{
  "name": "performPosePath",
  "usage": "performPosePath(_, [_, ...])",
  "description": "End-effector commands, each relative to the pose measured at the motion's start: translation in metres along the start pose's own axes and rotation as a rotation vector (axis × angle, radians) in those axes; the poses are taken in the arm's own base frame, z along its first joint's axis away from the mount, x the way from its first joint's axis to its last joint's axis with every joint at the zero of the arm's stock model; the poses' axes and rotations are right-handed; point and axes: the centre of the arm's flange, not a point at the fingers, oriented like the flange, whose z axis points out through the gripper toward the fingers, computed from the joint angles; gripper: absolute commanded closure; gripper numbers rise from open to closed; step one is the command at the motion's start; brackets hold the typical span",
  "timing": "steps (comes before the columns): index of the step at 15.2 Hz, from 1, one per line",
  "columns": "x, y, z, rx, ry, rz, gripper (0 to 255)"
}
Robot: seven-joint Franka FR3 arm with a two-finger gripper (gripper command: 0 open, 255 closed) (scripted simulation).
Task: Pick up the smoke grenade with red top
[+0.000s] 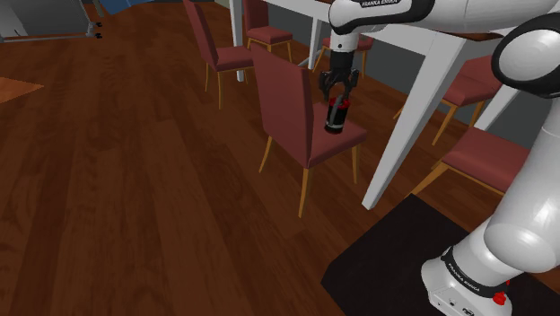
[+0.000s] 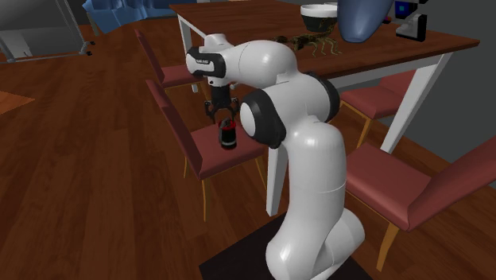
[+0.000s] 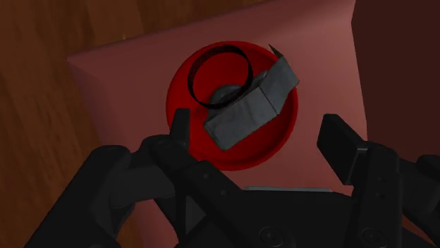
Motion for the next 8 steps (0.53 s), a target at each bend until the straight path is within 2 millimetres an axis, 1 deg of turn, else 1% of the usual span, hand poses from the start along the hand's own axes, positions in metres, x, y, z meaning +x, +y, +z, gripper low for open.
performPosePath(1, [0.003, 0.028, -0.002, 0.037, -0.036, 0.056, 255])
performPosePath(8, [-0.003, 0.028, -0.039, 0.037, -0.036, 0.056, 255])
